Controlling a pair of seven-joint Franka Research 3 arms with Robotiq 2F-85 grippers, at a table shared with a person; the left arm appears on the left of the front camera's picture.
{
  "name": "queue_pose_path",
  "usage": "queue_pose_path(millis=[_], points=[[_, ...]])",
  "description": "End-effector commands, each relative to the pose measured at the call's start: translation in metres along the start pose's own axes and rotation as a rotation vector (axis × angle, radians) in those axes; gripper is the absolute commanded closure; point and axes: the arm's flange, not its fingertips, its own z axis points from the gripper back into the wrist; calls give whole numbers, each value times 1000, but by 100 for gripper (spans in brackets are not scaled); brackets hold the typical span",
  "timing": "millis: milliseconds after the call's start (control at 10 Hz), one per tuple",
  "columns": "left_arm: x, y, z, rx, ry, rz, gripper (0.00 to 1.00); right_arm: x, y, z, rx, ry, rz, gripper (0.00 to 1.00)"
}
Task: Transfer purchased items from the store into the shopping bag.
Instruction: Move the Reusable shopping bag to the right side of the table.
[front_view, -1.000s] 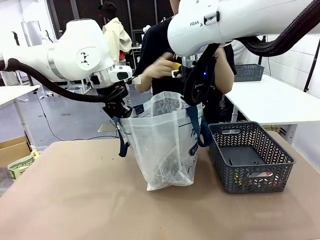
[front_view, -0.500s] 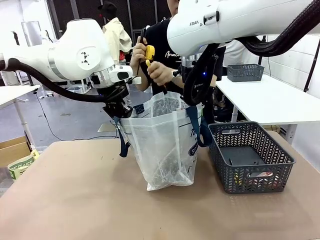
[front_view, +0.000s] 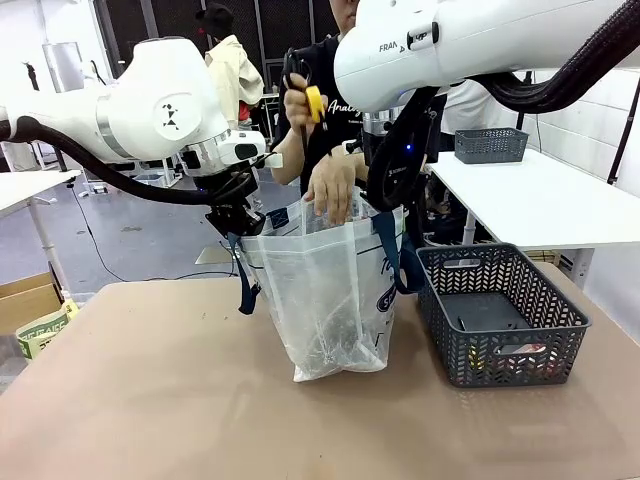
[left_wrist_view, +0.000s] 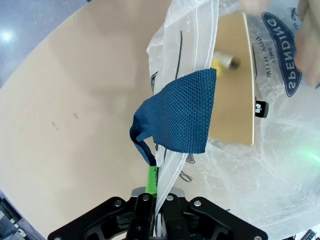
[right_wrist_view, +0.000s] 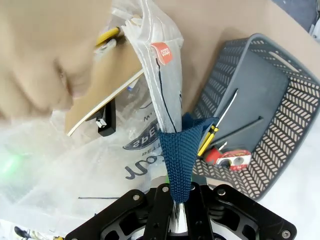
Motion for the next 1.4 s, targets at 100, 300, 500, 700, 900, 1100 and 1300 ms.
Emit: queue_pose_path(millis=[100,300,500,700,900,1100,1300], points=[[0,0,-1,0,2,-2,100,0,0,0,0,-2,0,100],[0,0,-1,0,2,-2,100,0,0,0,0,-2,0,100],[0,0,-1,0,2,-2,100,0,0,0,0,-2,0,100],[0,0,-1,0,2,-2,100,0,0,0,0,-2,0,100],[0,0,-1,0,2,-2,100,0,0,0,0,-2,0,100],[0,0,-1,0,2,-2,100,0,0,0,0,-2,0,100],[0,0,-1,0,2,-2,100,0,0,0,0,-2,0,100]])
